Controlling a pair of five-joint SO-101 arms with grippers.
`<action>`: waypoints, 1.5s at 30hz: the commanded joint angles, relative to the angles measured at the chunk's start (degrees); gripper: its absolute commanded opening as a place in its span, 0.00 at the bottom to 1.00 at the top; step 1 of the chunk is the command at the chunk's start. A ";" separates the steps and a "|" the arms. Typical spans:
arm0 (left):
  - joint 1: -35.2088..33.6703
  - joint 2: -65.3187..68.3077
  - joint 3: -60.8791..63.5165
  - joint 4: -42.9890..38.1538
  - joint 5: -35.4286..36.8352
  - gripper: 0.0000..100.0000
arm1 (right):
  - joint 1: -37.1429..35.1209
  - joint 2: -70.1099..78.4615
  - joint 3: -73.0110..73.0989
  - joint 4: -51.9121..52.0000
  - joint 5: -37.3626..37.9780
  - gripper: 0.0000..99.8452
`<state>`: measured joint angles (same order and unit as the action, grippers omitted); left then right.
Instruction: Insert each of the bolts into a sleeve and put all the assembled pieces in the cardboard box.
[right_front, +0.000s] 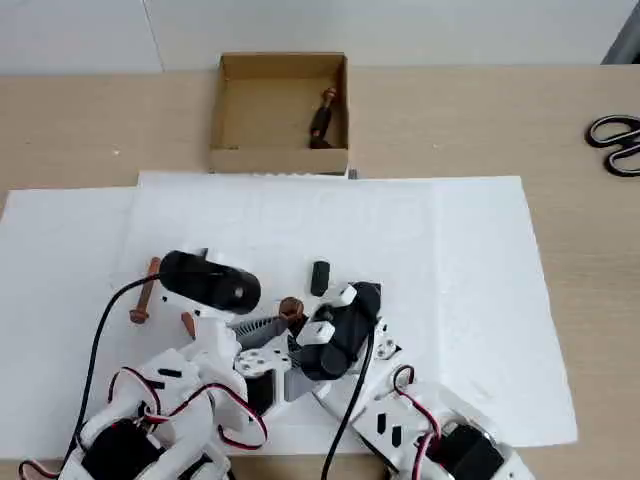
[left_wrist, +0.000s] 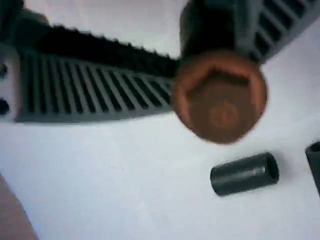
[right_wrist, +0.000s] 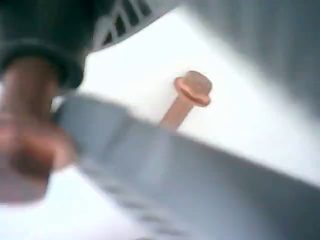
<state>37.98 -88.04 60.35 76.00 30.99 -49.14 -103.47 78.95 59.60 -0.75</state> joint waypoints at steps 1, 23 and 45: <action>0.18 -0.09 -2.33 0.35 -2.64 0.29 | 0.75 -0.22 0.00 -1.80 0.35 0.00; -7.91 -0.53 -9.89 5.19 -10.29 0.00 | 11.03 0.13 0.18 -1.89 0.35 0.00; -35.69 -0.44 14.81 -21.01 -28.31 0.01 | 27.91 62.29 -38.68 -25.36 6.07 0.00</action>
<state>2.64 -87.96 73.71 58.59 4.18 -22.77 -55.65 54.77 37.19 4.70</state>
